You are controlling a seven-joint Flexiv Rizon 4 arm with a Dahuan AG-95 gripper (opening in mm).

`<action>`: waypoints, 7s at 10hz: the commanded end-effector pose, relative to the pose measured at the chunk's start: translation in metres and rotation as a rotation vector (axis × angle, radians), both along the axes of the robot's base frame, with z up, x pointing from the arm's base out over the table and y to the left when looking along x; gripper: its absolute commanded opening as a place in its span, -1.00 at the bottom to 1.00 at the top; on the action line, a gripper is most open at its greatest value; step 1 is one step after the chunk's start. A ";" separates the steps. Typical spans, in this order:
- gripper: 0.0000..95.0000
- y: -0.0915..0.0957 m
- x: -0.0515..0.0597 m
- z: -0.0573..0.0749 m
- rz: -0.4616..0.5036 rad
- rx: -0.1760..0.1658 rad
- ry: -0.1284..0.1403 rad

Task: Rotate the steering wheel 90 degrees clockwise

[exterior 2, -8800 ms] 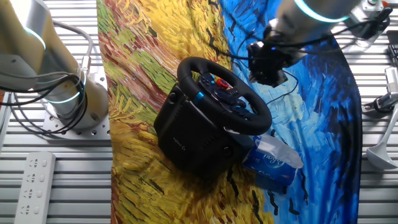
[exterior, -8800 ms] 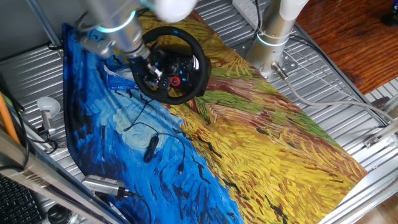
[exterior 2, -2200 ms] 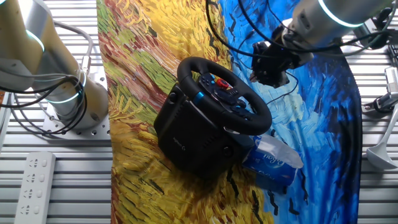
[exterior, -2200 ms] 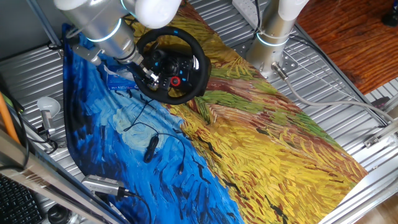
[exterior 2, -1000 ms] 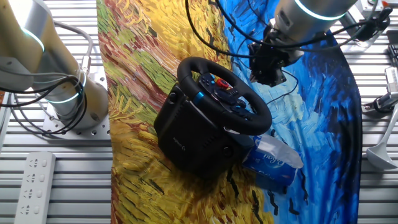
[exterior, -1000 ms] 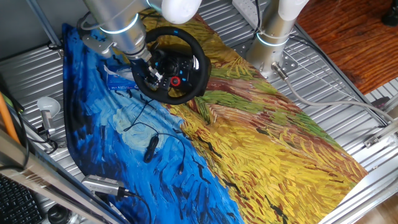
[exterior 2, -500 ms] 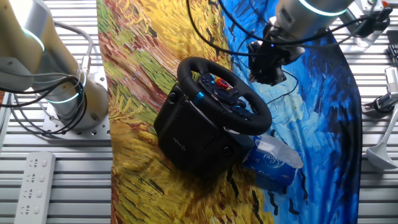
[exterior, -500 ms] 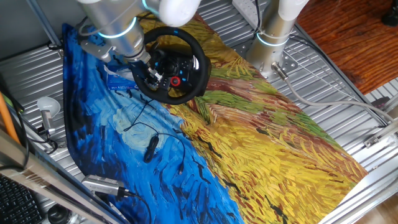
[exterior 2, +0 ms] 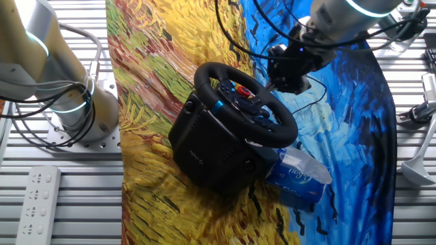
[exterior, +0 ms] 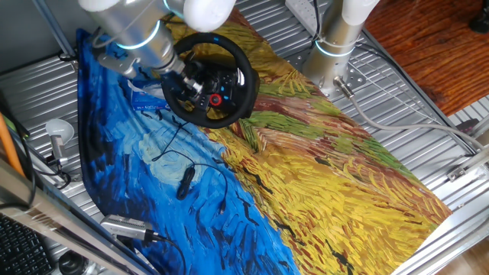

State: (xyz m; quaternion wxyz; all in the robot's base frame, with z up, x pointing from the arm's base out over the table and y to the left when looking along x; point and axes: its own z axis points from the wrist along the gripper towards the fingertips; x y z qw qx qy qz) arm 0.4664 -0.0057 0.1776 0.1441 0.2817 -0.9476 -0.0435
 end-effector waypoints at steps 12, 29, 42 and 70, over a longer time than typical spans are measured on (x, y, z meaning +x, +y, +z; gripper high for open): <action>-1.00 0.014 -0.096 0.019 -0.051 -0.006 0.084; -1.00 0.016 -0.099 0.017 -0.082 -0.013 0.091; -1.00 0.016 -0.099 0.017 -0.055 0.026 0.197; -1.00 0.027 -0.117 -0.001 -0.058 0.030 0.167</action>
